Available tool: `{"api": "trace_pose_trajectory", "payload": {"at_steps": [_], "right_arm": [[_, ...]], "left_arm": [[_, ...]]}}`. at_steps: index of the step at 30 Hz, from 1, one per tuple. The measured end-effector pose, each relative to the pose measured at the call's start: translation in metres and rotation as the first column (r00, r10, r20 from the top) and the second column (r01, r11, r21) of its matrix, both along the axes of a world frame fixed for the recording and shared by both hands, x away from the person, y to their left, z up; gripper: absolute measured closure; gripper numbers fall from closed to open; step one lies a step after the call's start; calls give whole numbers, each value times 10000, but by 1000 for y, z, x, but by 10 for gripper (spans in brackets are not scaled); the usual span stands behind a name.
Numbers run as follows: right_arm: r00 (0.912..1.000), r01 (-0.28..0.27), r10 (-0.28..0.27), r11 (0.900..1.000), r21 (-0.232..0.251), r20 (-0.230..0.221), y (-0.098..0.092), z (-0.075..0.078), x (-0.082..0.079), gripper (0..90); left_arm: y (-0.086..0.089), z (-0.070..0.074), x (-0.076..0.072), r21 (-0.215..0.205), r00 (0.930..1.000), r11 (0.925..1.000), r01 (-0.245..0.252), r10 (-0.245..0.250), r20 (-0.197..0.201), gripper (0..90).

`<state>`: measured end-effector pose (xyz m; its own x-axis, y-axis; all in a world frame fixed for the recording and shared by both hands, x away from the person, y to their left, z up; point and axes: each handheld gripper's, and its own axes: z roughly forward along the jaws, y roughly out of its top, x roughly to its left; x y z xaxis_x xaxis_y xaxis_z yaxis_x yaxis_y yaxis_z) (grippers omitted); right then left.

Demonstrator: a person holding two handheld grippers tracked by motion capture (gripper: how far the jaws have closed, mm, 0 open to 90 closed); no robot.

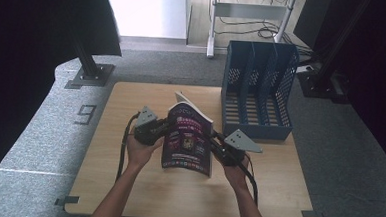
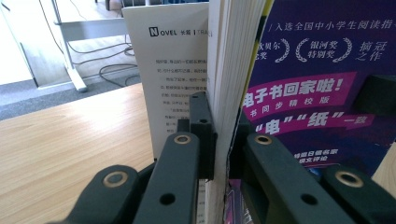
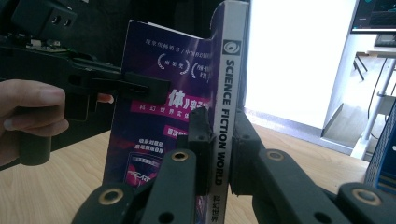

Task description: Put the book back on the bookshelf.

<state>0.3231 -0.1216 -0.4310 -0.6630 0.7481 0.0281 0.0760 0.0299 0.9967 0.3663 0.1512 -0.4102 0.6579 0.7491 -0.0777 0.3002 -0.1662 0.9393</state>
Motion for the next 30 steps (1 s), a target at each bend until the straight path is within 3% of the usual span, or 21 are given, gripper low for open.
{"api": "trace_pose_trajectory", "payload": {"at_steps": [6, 12, 16, 20, 24, 30], "right_arm": [[9998, 176, -176, 9998, 33, 89, 0, 2, 5, 812], [9974, 173, -156, 9996, -225, 706, 4, 4, 6, 812], [9980, 87, -70, 9996, -260, 627, 2, -3, 0, 814], [9983, -119, 130, 9998, -183, 573, -4, -4, -5, 815], [9986, -170, 178, 9997, -175, 498, -7, -4, -7, 814], [9987, -252, 252, 9997, -21, 451, -11, -5, -7, 814]], "left_arm": [[-1, 4, 5, 29, 9999, 10000, -81, 81, 62, 861], [1, 7, 4, -170, 9997, 9997, -189, 192, 164, 860], [3, 0, -2, -362, 9999, 9993, -63, 68, 137, 855], [3, 2, -9, -224, 9997, 9997, -50, 55, 251, 831], [5, 0, -11, -171, 9994, 9998, -61, 67, 353, 762], [8, -4, -6, 95, 9986, 9988, -472, 470, 222, 529]]}}
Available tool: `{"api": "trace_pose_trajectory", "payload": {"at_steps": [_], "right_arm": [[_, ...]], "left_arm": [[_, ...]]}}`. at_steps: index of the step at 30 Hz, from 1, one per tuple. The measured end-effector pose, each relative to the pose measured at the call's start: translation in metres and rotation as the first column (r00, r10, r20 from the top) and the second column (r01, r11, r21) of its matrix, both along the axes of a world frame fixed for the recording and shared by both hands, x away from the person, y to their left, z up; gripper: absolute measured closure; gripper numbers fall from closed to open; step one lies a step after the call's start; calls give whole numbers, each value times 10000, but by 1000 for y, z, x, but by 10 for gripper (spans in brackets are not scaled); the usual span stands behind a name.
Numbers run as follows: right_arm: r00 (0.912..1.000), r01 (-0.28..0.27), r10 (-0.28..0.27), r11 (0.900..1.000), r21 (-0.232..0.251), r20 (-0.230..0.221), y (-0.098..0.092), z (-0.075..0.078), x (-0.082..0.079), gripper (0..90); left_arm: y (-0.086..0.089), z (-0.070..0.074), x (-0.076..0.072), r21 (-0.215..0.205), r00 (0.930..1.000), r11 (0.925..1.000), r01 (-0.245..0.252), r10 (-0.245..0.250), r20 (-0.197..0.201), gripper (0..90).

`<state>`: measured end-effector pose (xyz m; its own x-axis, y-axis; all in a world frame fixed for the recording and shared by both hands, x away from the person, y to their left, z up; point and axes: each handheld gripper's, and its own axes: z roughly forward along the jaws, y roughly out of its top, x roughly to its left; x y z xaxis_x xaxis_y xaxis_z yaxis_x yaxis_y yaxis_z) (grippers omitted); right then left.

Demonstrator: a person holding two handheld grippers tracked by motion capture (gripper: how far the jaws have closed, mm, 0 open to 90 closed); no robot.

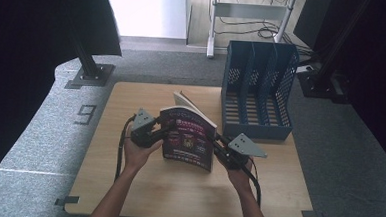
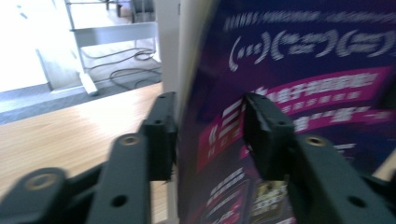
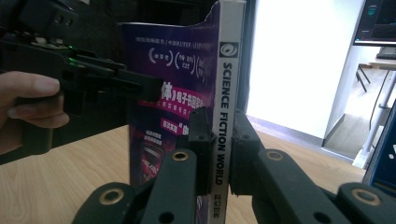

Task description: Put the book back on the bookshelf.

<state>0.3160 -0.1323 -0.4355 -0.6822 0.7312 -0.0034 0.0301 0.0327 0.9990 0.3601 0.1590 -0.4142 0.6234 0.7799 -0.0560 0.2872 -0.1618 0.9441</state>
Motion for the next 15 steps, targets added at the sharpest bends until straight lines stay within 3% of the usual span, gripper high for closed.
{"api": "trace_pose_trajectory", "payload": {"at_steps": [10, 15], "right_arm": [[9999, -104, 104, 9999, 7, -31, -3, -1, -3, 813], [9998, -202, 202, 9998, -80, -12, -3, 0, -3, 812]], "left_arm": [[-4, -8, 12, 180, 9995, 9998, -110, 116, -291, 289], [-8, -9, 16, 256, 9997, 9996, -78, 83, -220, 233]]}}
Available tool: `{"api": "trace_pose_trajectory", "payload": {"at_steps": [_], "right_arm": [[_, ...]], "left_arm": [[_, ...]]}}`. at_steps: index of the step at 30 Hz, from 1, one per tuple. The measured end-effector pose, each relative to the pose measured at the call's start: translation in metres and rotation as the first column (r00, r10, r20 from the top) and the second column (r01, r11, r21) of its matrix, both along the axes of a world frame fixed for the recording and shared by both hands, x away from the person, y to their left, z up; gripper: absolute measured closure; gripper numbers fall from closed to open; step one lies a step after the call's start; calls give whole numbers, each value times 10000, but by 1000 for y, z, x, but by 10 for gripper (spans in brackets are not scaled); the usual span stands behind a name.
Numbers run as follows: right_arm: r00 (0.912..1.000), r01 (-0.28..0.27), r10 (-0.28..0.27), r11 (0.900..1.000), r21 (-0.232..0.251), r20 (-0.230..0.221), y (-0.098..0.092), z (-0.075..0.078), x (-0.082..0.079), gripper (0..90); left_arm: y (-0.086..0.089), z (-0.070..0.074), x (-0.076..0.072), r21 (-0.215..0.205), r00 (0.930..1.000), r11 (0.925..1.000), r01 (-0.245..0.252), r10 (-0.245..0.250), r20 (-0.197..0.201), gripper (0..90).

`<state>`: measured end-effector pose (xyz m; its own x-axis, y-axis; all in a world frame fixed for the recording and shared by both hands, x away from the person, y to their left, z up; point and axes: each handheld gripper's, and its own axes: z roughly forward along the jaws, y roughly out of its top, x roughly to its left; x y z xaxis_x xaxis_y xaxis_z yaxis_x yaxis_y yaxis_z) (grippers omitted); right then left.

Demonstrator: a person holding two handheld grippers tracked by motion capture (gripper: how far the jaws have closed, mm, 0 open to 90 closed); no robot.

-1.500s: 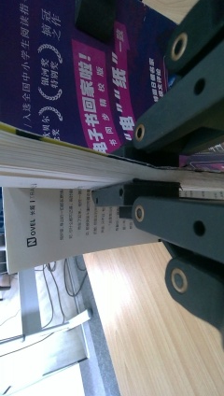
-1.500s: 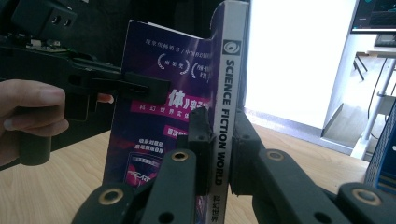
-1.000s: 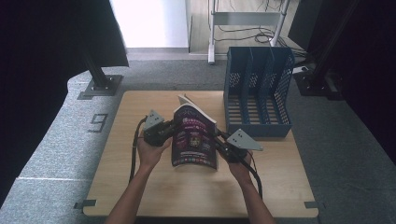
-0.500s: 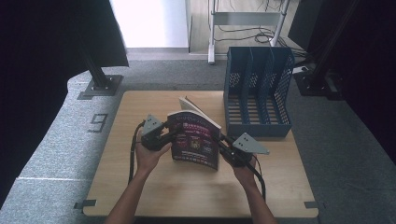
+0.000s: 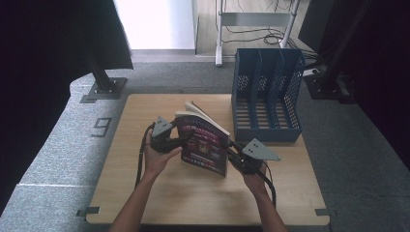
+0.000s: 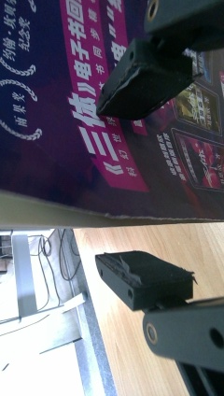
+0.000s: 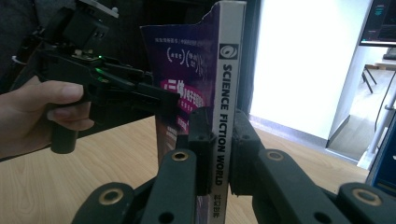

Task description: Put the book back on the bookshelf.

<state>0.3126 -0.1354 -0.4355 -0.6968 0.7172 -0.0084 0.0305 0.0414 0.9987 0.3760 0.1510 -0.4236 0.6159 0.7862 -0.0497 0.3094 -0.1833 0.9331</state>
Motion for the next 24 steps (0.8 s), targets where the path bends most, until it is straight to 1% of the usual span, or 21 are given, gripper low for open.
{"api": "trace_pose_trajectory", "payload": {"at_steps": [9, 13, 16, 18, 21, 24], "right_arm": [[10000, -90, 90, 10000, -39, -15, 0, 1, -1, 812], [9999, -106, 106, 9999, -75, -5, -1, 1, 0, 813], [9999, -165, 165, 9998, -89, 7, -1, 1, -1, 812], [9997, -236, 236, 9997, -86, 30, -2, 1, -1, 812], [9994, -336, 337, 9994, -95, 50, -2, 0, -1, 812], [9991, -407, 408, 9991, -120, 67, -2, 1, -1, 812]], "left_arm": [[-7, 8, 5, -19, 9995, 9997, 253, -252, 212, 215], [-9, 10, 10, 3, 9995, 9995, 313, -313, 57, 200], [-10, 11, 12, 29, 9993, 9993, 368, -368, 114, 195], [-10, 11, 12, -32, 9990, 9991, 420, -420, 135, 191], [-10, 11, 13, -198, 9981, 9980, 604, -602, 104, 189], [-11, 11, 11, -270, 9969, 9966, 778, -775, 120, 195]]}}
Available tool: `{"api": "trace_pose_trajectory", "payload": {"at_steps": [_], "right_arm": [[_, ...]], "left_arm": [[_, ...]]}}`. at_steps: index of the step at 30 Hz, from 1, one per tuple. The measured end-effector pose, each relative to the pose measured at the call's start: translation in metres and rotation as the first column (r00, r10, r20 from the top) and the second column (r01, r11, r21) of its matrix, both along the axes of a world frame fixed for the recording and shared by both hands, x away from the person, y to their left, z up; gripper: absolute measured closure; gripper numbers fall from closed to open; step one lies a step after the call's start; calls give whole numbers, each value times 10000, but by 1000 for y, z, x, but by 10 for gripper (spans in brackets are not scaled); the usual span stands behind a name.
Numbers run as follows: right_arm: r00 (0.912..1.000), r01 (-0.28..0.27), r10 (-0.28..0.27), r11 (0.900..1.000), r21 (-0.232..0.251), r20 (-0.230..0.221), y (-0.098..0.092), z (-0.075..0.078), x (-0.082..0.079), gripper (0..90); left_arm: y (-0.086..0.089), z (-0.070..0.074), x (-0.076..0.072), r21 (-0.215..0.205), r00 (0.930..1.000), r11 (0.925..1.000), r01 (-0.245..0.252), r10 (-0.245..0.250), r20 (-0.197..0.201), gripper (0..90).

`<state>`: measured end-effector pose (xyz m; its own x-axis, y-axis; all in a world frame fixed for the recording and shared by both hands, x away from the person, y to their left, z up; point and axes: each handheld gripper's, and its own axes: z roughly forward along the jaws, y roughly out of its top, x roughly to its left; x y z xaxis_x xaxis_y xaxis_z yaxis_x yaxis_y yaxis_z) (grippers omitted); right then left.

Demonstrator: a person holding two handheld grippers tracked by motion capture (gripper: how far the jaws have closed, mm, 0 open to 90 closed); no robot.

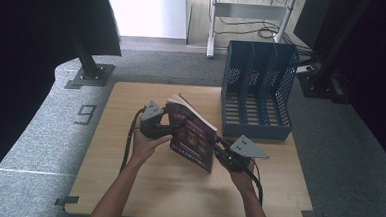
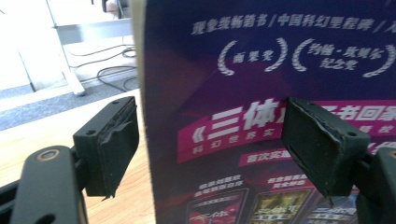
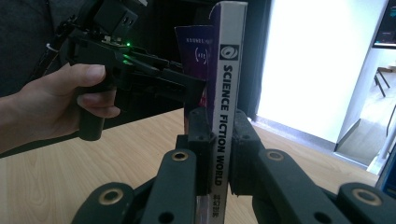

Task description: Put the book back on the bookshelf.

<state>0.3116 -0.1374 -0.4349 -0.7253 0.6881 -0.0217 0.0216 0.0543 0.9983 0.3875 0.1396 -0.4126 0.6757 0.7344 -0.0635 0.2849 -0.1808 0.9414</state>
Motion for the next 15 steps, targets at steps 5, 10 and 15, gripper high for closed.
{"api": "trace_pose_trajectory", "payload": {"at_steps": [5, 10, 15], "right_arm": [[9998, -195, 194, 9998, -43, -14, -1, 1, 2, 798], [9995, -319, 319, 9994, -147, -50, -1, 2, 6, 735], [9992, -337, 331, 9991, -262, -223, 3, 3, 14, 722]], "left_arm": [[-1, 0, -1, 22, 10000, 10000, 10, -10, -18, 205], [-1, 1, -2, 18, 10000, 10000, -30, 30, -37, 226], [-1, 1, -2, 29, 10000, 10000, -67, 67, -64, 233]]}}
